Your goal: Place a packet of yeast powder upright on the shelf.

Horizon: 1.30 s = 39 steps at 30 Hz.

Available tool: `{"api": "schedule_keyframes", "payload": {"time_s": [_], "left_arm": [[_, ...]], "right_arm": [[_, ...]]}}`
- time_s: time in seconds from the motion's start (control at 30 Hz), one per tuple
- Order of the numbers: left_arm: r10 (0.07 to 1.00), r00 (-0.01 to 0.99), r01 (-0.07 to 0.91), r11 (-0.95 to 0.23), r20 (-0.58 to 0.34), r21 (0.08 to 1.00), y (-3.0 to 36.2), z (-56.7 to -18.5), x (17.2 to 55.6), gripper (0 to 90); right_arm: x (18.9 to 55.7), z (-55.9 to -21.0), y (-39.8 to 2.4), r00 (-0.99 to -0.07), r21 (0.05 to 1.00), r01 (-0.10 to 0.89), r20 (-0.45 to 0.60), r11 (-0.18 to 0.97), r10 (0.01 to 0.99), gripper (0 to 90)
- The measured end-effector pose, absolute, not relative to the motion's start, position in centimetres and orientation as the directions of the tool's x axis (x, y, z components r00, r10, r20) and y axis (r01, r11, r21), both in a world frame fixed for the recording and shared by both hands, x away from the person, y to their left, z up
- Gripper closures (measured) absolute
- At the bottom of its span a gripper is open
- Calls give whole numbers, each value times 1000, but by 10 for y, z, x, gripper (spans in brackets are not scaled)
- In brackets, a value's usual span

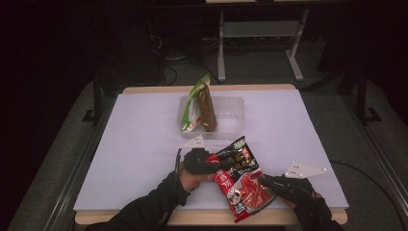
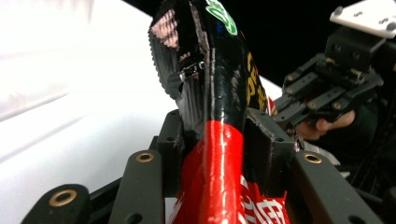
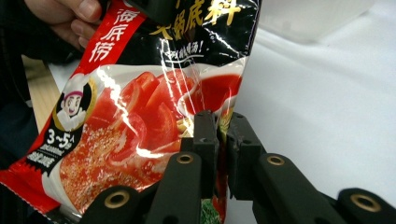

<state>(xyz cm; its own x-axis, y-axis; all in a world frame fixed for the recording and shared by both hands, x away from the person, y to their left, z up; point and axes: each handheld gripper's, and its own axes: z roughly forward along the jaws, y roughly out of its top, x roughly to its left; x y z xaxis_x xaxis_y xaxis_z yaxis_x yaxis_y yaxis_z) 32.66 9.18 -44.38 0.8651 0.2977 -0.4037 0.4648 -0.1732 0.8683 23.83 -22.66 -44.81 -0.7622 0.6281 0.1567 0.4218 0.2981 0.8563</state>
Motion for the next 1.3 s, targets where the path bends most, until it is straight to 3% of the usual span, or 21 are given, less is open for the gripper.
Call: {"api": "schedule_keyframes", "payload": {"time_s": [0.2,0.5,0.53,0.6,0.67,0.77,0.87,1.3], "left_arm": [[292,873,439,-121,-391,890,93,-435,323,653],[304,896,383,-166,-322,909,92,-415,317,741],[313,896,378,-160,-317,912,91,-413,315,745],[325,899,356,-147,-295,923,91,-409,312,754],[346,897,338,-138,-274,931,91,-404,310,758],[364,895,317,-115,-257,941,94,-400,309,768],[374,895,304,-113,-243,946,96,-396,310,768],[447,879,224,-78,-167,972,106,-375,309,771]], "right_arm": [[238,-446,-229,-757,868,413,160,274,634,835],[237,-442,-228,-746,881,389,130,270,653,800],[237,-441,-228,-743,884,384,123,268,658,770],[236,-440,-227,-729,889,371,100,269,677,605],[236,-440,-228,-738,886,374,106,273,666,573],[236,-440,-230,-740,887,371,102,277,664,423],[236,-441,-233,-737,874,388,104,292,668,361],[238,-445,-256,-675,867,435,135,243,725,357]]}}
